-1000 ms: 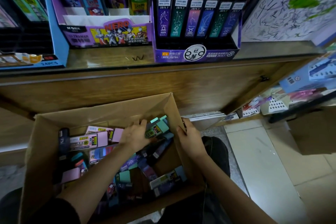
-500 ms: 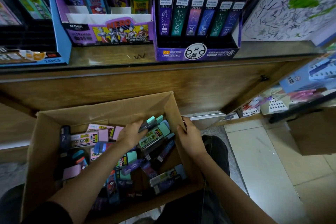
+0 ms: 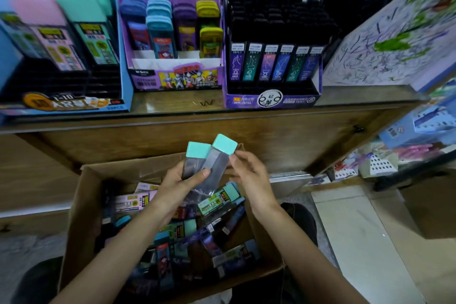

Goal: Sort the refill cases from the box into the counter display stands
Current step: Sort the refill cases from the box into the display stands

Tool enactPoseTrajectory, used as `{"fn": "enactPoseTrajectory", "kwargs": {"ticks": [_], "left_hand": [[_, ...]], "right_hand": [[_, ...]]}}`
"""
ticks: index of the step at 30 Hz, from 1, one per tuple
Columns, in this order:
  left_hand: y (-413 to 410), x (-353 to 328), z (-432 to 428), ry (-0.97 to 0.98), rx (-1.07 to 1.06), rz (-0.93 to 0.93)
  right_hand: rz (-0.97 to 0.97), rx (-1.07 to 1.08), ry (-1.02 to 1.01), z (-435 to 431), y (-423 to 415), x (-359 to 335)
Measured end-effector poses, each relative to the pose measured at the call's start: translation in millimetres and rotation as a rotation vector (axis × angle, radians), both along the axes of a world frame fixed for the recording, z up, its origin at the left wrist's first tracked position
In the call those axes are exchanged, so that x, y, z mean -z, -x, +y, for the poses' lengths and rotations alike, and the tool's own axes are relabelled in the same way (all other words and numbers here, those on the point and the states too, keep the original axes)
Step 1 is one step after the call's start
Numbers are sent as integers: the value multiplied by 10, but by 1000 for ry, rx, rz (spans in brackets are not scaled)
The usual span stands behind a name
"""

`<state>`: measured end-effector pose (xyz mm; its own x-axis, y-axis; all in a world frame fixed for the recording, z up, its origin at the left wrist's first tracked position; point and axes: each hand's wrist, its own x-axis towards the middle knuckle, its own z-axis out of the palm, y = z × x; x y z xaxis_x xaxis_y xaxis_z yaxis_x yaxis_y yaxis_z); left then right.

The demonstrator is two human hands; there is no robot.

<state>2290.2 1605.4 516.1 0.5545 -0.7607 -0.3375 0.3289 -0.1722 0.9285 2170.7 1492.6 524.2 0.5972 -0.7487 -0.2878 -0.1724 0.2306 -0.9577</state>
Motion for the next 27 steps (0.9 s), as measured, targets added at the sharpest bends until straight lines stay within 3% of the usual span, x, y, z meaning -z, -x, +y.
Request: {"fn": "enactPoseTrajectory", "kwargs": {"ticks": [7, 11, 15, 19, 22, 27], "left_hand": [[-6, -464, 145, 63, 93, -48], [-12, -641, 200, 59, 175, -421], [-90, -743, 254, 2, 123, -885], [-156, -808, 383, -52, 131, -1019], [-252, -888, 525, -3, 180, -936], [-467, -1152, 669, 219, -16, -439]], "right_hand": [[-93, -21, 69, 92, -192, -438], [-7, -45, 306, 280, -313, -607], [-170, -135, 156, 483, -487, -818], [-195, -102, 116, 535, -636, -942], [-211, -112, 141, 555, -699, -1056], [-276, -299, 168, 546, -765, -1237]]}}
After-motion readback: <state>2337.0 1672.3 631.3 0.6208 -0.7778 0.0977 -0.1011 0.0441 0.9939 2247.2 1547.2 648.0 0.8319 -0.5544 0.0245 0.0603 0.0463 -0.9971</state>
